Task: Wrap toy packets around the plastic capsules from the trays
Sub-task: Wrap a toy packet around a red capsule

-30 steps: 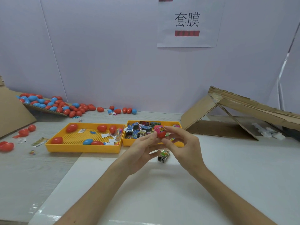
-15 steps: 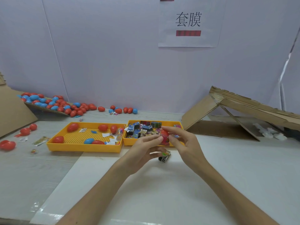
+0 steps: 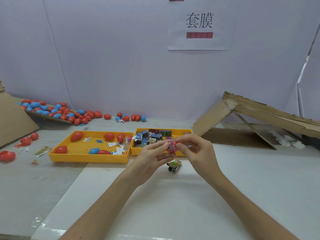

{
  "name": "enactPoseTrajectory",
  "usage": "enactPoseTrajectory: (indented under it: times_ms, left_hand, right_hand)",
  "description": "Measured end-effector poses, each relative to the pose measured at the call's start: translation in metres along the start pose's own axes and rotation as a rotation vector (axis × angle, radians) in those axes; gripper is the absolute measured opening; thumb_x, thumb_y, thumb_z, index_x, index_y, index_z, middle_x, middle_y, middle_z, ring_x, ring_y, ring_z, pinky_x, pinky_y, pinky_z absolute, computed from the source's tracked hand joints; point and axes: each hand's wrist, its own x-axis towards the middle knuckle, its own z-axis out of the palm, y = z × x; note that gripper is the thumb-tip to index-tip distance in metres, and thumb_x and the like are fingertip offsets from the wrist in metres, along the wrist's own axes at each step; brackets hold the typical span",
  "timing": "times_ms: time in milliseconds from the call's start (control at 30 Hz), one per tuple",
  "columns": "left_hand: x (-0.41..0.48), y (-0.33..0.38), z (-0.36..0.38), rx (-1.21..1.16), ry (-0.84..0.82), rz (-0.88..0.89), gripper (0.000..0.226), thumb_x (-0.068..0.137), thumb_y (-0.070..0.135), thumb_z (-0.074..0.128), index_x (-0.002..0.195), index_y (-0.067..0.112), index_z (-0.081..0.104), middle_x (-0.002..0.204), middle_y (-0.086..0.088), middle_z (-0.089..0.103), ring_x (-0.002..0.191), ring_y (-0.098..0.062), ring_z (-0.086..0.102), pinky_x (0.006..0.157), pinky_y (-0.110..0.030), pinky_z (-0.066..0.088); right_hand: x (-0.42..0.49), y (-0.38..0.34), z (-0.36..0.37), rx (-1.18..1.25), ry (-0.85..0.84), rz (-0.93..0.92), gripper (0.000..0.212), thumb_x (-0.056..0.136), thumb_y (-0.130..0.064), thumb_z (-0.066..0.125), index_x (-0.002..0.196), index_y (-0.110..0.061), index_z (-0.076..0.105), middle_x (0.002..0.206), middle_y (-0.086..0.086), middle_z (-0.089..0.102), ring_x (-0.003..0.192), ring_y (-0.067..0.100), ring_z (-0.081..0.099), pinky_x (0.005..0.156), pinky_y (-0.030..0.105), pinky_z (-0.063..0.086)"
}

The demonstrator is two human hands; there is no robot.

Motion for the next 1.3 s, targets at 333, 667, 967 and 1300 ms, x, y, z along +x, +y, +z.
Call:
enactPoseTrajectory:
  times_ms: [333, 667, 967, 1300]
  left_hand:
    - [-0.0007, 0.0002, 0.0009, -0.007, 0.018, 0.004, 0.036, 0.087, 0.022, 0.069, 0.121, 0.012, 0.073, 0.116, -0.015, 0.072, 0.101, -0.025, 0.071, 0.084, -0.028, 0.057]
    - [0.0009, -0.0006, 0.0014, -0.040, 0.044, 0.038, 0.035, 0.085, 0.018, 0.068, 0.119, 0.011, 0.073, 0.113, -0.012, 0.073, 0.097, -0.022, 0.071, 0.084, -0.027, 0.058]
    - [0.0019, -0.0016, 0.0003, 0.009, 0.094, 0.117, 0.034, 0.077, 0.012, 0.075, 0.111, 0.015, 0.078, 0.107, -0.009, 0.075, 0.100, -0.023, 0.073, 0.084, -0.026, 0.058]
    - [0.0032, -0.0030, -0.0010, 0.076, 0.190, 0.206, 0.029, 0.079, 0.013, 0.077, 0.106, 0.005, 0.070, 0.103, -0.016, 0.076, 0.093, -0.029, 0.075, 0.080, -0.030, 0.061]
  right_hand:
    - [0.0021, 0.0061, -0.0011, 0.067, -0.002, 0.051, 0.016, 0.085, -0.001, 0.076, 0.088, -0.017, 0.078, 0.093, -0.001, 0.075, 0.097, 0.018, 0.072, 0.078, 0.026, 0.057]
    - [0.0026, 0.0025, 0.0005, 0.201, 0.000, 0.131, 0.028, 0.084, 0.002, 0.076, 0.083, -0.025, 0.080, 0.094, 0.003, 0.076, 0.097, 0.018, 0.072, 0.080, 0.027, 0.058]
    - [0.0001, 0.0019, 0.0059, 0.263, 0.015, 0.277, 0.015, 0.090, -0.008, 0.073, 0.101, -0.018, 0.075, 0.098, 0.004, 0.076, 0.093, 0.020, 0.073, 0.074, 0.030, 0.060]
    - [-0.0007, 0.0041, 0.0053, 0.201, 0.033, 0.250, 0.010, 0.083, -0.011, 0.080, 0.090, -0.016, 0.075, 0.092, 0.003, 0.077, 0.086, 0.017, 0.075, 0.073, 0.025, 0.058]
